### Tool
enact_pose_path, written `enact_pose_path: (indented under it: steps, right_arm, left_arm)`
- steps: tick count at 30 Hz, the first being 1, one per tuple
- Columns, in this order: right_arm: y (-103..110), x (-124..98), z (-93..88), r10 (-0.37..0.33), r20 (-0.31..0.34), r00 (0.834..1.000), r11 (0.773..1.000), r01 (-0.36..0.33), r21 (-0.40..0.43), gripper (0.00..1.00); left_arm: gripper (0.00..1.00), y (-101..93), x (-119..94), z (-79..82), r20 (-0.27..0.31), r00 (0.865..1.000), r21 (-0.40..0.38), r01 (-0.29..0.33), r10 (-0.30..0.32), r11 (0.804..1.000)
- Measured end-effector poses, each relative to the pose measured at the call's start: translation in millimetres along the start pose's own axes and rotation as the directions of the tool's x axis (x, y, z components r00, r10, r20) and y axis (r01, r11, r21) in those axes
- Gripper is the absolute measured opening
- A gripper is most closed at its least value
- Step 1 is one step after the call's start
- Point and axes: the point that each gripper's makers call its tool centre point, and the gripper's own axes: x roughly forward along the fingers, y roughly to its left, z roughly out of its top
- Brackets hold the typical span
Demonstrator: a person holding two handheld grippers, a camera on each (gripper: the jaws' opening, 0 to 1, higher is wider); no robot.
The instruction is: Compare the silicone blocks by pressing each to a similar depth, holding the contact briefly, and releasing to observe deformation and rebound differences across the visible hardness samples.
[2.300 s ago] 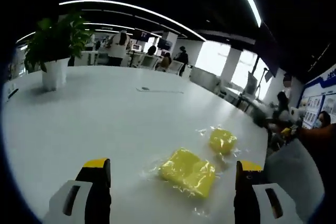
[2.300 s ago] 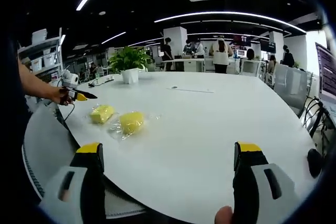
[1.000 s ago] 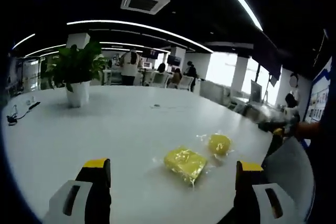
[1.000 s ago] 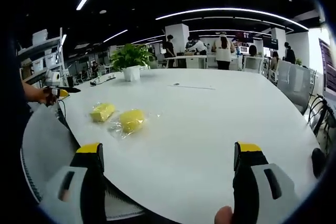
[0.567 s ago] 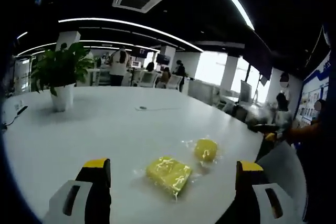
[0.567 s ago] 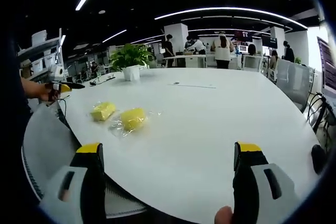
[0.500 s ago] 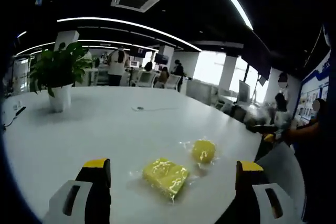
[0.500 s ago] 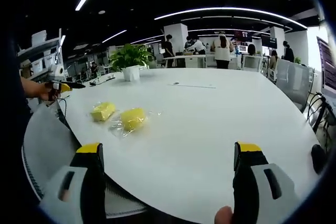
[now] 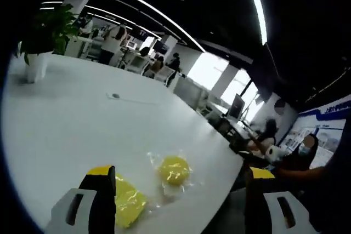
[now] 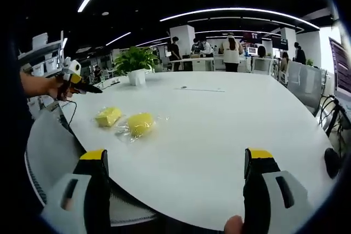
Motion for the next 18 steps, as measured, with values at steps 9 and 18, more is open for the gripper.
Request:
enact_pose_path:
  steps: [9,18]
  right_arm:
    - [1,-1,-3.7,-0.003,-0.007,1.0,1.0,0.003,0.005,0.97]
    - [3,-1,-0.9,-0.003,-0.004,1.0,1.0,0.003,0.007,0.97]
  left_arm:
    - [1.0,12.1,50,-1.7,-0.042,0.998,-0.182,0.045,-0.053,0.982]
    - [1.0,25.7,83,-16.0,-0.125,0.989,-0.236,0.046,-0.077,0.971]
